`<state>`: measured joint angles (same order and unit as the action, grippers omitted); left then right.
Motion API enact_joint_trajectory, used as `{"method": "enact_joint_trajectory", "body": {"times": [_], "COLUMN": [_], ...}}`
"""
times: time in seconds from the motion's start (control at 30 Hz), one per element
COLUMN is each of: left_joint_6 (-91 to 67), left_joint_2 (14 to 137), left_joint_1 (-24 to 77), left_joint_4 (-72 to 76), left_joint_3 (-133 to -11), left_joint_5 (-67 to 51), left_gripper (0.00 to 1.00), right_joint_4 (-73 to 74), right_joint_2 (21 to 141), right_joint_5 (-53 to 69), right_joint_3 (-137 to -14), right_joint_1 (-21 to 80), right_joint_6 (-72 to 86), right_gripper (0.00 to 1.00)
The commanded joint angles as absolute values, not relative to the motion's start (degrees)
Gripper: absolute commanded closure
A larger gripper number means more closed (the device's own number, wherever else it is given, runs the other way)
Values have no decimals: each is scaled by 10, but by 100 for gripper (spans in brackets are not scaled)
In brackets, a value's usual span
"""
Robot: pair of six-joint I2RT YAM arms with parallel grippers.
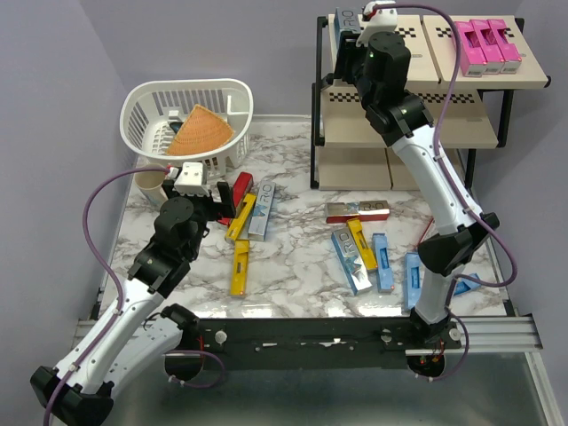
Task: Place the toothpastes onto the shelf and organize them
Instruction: Place the toothpaste on the shelf.
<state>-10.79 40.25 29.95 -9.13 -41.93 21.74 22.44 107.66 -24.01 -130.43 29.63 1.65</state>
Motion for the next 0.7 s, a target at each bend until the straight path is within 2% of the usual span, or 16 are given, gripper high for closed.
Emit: {"method": "enact_joint_trajectory", "body": {"times": [0.0, 0.2, 0.37, 0.5, 0.67], "left_joint_6": [-111, -112, -115, -122, -145], "left_joint_2": [405, 414, 432, 470, 543], "left_joint_1": [295, 294, 292, 292, 291], "left_joint_4": [-84, -82, -82, -90, -114], "left_joint_3": [-416, -415, -418, -426, -467], "left_joint_5": [202, 189, 160, 128, 99], "left_gripper": [1, 1, 1, 1, 1], "right_joint_4": [221, 217, 187, 149, 83], "right_joint_2": [1058, 1012, 895, 773, 604], "right_joint_5": [-229, -207, -180, -148, -123], "right_joint_3": [-1294, -1272, -1182, -1038, -767], "right_joint_1": [294, 294, 294, 294, 294], "right_joint_6": [25, 19, 22, 29, 66], "right_gripper": [29, 8, 0, 0, 0]}}
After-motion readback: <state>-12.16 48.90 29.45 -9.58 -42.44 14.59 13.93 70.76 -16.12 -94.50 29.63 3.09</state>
